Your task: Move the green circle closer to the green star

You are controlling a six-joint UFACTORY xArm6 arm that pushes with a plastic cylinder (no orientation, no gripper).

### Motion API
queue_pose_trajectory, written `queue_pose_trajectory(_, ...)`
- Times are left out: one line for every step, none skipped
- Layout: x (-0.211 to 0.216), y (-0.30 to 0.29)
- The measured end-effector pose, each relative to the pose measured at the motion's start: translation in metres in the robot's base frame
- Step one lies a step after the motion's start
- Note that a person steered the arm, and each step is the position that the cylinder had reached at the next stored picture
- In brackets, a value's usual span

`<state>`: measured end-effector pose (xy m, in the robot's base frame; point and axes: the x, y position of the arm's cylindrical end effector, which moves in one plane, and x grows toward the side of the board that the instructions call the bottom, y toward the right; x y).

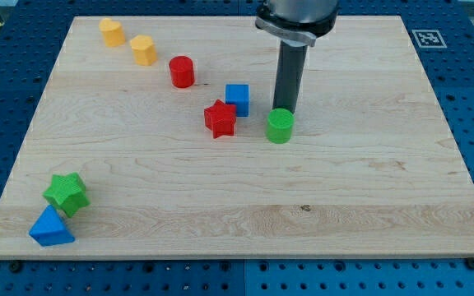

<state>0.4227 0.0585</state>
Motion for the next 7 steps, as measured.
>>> queue_pose_trajectory(0.026, 0.000)
queue_pose_trajectory(0.042, 0.000)
queue_pose_trajectory(0.050, 0.003)
queue_pose_trajectory(0.067, 0.003)
queue_pose_trajectory(0.080, 0.006)
queue_pose_trajectory(0.085, 0.027)
queue_pose_trajectory(0.096, 0.026)
